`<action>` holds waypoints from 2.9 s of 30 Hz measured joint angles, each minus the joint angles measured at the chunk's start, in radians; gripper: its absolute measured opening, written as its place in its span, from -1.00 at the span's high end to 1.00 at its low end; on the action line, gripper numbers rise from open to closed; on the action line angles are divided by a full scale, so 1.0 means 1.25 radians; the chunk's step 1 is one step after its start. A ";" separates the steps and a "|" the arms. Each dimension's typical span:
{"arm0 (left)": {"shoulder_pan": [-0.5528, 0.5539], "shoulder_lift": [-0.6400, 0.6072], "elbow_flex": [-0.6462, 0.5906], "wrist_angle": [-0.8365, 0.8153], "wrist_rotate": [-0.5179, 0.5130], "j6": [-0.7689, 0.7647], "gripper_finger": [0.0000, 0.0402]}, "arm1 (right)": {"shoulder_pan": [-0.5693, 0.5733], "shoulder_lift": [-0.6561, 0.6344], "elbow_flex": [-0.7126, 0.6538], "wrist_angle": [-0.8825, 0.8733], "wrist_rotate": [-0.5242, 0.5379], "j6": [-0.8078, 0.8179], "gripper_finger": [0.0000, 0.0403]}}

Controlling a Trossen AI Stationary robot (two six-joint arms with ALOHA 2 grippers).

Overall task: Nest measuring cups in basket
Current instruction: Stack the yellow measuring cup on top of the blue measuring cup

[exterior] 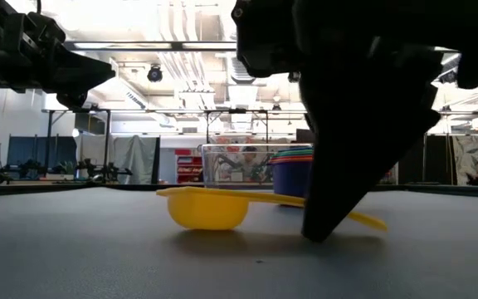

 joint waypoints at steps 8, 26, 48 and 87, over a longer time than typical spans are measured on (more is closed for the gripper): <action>0.000 0.000 0.000 0.000 0.000 -0.005 0.63 | 0.001 -0.053 -0.001 -0.118 0.072 -0.014 0.32; 0.000 0.001 0.000 0.000 0.000 -0.006 0.63 | -0.048 -0.321 -0.069 -0.386 0.337 -0.067 0.30; 0.000 0.001 0.000 0.000 0.000 -0.006 0.63 | -0.128 -0.592 -0.514 -0.034 0.246 -0.249 0.29; 0.000 0.001 0.000 0.000 0.000 -0.006 0.63 | -0.214 -0.571 -0.514 0.016 0.104 -0.318 0.19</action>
